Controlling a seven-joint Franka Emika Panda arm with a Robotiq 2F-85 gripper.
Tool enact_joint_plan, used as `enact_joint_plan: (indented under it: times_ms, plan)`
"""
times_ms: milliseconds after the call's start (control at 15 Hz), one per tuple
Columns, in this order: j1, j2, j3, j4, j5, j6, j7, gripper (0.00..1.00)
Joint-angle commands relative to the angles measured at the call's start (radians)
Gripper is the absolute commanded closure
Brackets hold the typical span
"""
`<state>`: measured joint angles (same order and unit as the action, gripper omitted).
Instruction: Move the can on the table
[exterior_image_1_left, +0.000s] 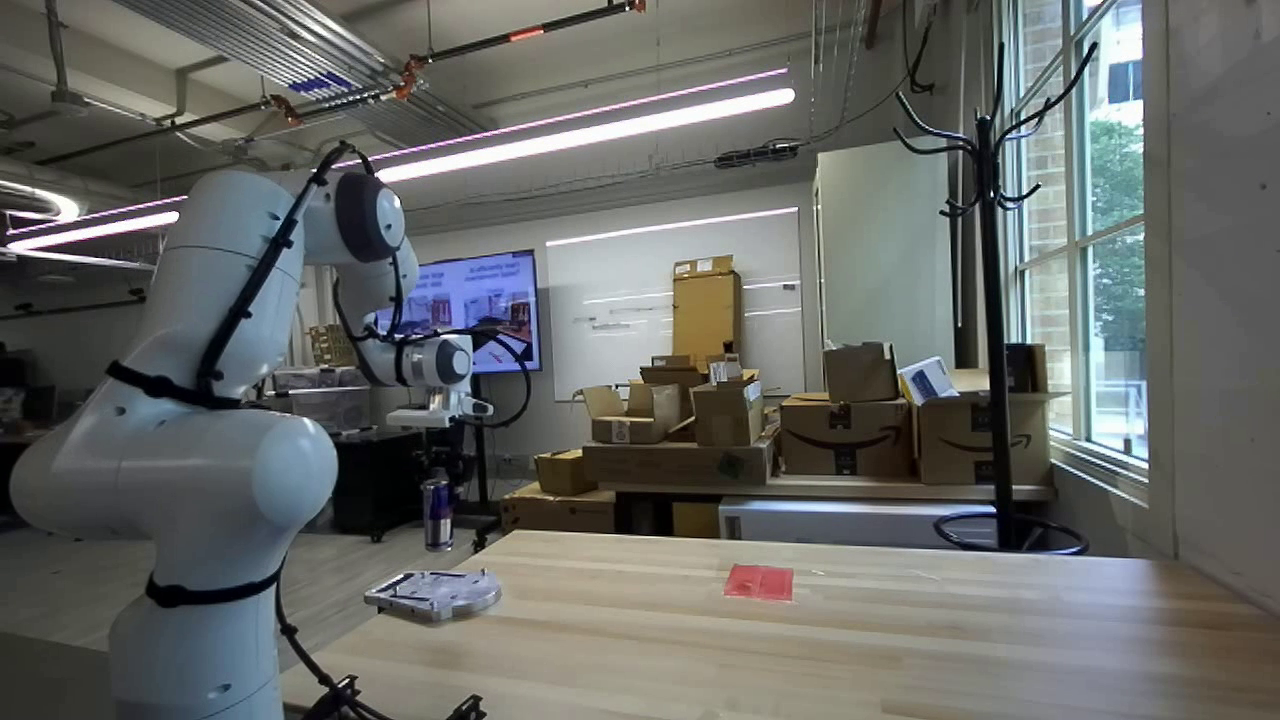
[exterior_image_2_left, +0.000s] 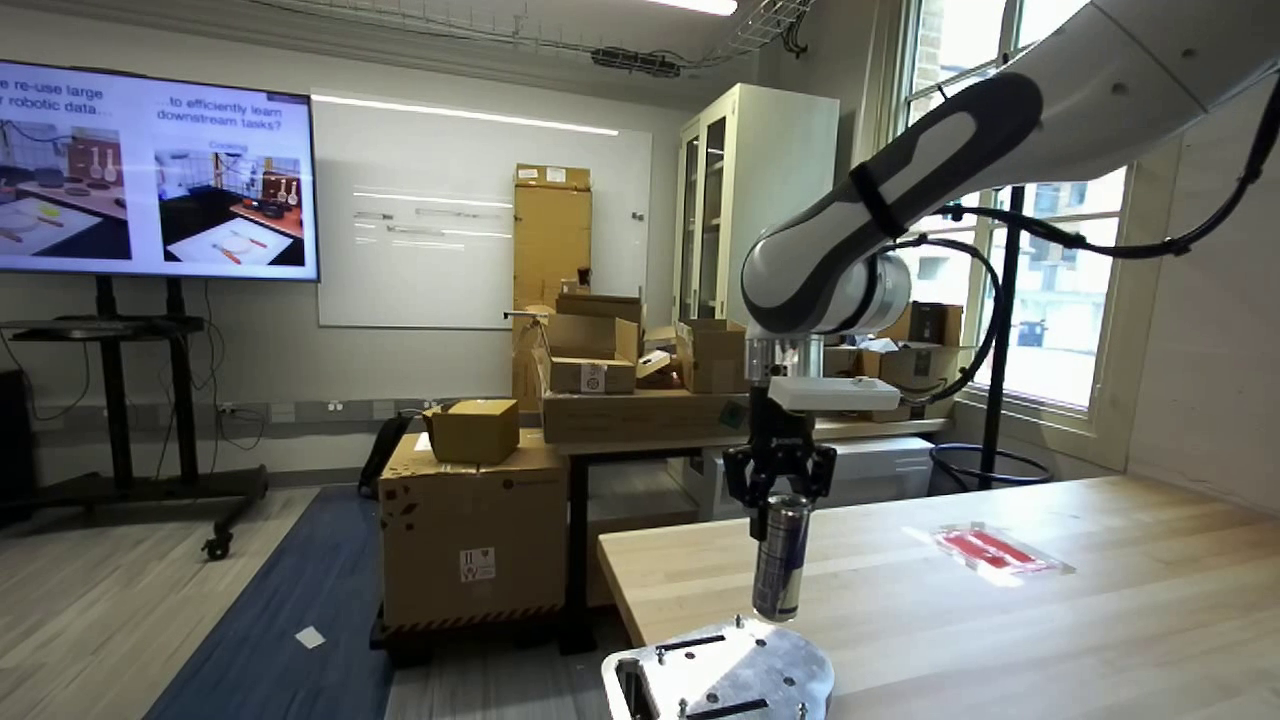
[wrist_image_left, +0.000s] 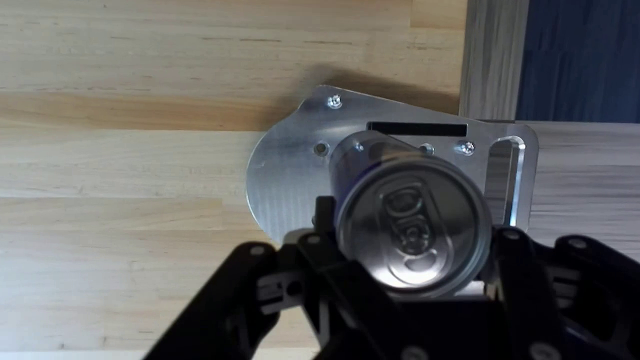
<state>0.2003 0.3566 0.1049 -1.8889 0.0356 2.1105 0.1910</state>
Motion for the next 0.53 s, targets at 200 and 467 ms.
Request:
enact_joint_plan:
  times_ms: [200, 467]
  plan:
    - [0.027, 0.19, -0.006, 0.236, -0.036, -0.065, 0.027, 0.67]
    - [0.042, 0.276, -0.003, 0.295, -0.024, -0.067, 0.021, 0.67]
